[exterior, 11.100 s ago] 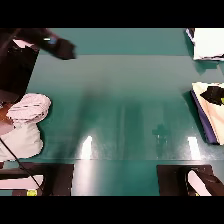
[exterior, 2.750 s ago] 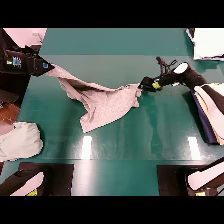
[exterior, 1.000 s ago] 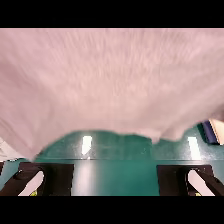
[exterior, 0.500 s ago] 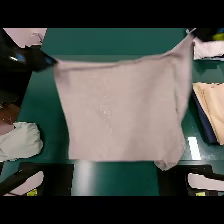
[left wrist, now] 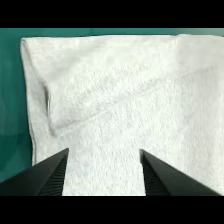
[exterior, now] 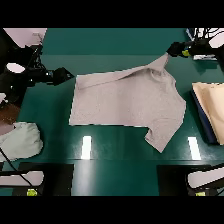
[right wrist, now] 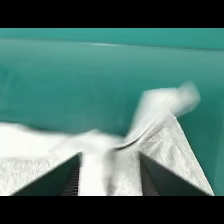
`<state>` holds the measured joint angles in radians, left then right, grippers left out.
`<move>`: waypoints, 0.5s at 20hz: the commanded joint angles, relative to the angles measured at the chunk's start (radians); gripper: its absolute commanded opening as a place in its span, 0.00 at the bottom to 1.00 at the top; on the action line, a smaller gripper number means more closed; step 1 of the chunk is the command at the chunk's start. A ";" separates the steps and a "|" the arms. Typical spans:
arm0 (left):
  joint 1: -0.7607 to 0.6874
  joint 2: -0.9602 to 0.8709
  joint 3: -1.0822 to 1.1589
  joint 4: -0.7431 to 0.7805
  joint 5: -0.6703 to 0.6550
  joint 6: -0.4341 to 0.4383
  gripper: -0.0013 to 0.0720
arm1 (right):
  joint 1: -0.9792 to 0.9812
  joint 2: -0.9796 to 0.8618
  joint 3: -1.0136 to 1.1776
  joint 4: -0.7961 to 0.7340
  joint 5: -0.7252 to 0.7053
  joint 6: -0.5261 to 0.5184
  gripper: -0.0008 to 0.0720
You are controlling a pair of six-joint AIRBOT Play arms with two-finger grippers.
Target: Fold the shirts.
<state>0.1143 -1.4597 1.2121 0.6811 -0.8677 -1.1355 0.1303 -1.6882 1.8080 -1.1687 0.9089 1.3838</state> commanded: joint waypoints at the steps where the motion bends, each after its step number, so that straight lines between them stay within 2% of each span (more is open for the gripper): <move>1: 0.052 -0.018 0.063 -0.013 -0.082 0.010 0.75 | -0.030 -0.012 0.079 -0.001 0.076 0.014 0.61; 4: 0.142 -0.010 0.132 0.003 -0.344 0.011 0.75 | -0.081 -0.007 0.157 -0.001 0.372 0.010 0.60; 6: 0.182 0.008 0.127 0.104 -0.509 0.013 0.75 | -0.109 0.030 0.110 -0.001 0.516 0.002 0.60; 7: 0.192 0.020 0.104 0.179 -0.580 0.019 0.61 | -0.123 0.064 0.055 -0.001 0.551 0.002 0.60; 8: 0.193 0.042 0.059 0.234 -0.609 0.031 0.38 | -0.133 0.101 -0.010 0.000 0.565 0.003 0.60; 10: 0.193 0.108 -0.090 0.259 -0.574 0.040 0.35 | -0.140 0.199 -0.164 -0.001 0.550 0.002 0.60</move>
<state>0.2874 -1.4086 1.2343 0.8429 -1.3487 -1.1107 0.0113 -1.5845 1.7847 -1.1709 1.3727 1.3891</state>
